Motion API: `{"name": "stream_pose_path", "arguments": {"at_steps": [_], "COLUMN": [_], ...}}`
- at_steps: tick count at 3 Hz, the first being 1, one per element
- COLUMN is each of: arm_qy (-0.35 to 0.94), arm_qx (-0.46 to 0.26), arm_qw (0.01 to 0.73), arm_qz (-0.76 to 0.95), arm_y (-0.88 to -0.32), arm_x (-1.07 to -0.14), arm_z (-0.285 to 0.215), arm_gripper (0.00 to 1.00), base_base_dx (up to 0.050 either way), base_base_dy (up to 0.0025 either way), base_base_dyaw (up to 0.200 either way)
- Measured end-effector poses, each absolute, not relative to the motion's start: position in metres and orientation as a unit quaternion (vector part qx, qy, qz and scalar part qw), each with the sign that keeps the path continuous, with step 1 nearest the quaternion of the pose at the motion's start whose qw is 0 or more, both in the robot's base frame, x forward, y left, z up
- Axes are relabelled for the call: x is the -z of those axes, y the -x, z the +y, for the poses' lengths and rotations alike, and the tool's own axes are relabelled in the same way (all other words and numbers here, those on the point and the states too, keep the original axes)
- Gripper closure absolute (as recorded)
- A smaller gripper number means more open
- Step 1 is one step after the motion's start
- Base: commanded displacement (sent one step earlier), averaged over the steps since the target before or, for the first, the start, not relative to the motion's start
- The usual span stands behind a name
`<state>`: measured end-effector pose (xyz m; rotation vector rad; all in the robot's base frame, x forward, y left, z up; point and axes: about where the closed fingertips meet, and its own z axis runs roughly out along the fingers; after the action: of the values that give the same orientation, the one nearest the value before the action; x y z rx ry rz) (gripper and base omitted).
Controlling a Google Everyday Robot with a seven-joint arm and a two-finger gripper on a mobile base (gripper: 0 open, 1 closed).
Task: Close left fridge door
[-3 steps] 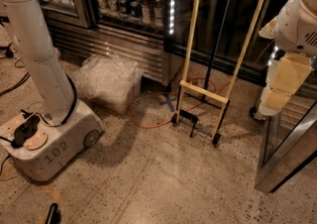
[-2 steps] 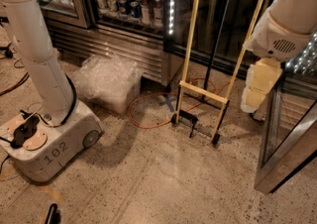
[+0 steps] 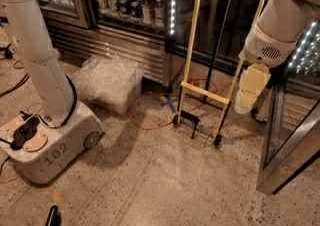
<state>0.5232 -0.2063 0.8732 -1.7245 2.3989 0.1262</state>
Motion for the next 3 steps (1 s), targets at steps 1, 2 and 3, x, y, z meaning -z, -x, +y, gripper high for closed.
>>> {"name": "stream_pose_path", "arguments": {"at_steps": [1, 2, 3], "arm_qy": [0.613, 0.624, 0.623], "arm_qx": [-0.145, -0.192, -0.19], "arm_qw": [0.136, 0.165, 0.174], "arm_qz": [0.764, 0.739, 0.739], "arm_y": [-0.5274, -0.5304, -0.5361], "arm_x": [-0.8693, -0.8705, -0.8706], "arm_z": [-0.2074, -0.209, -0.2053], "arm_gripper": [0.0, 0.0, 0.0], "base_base_dx": [0.0, 0.0, 0.0], "base_base_dy": [0.0, 0.0, 0.0], "base_base_dyaw": [0.0, 0.0, 0.0]}}
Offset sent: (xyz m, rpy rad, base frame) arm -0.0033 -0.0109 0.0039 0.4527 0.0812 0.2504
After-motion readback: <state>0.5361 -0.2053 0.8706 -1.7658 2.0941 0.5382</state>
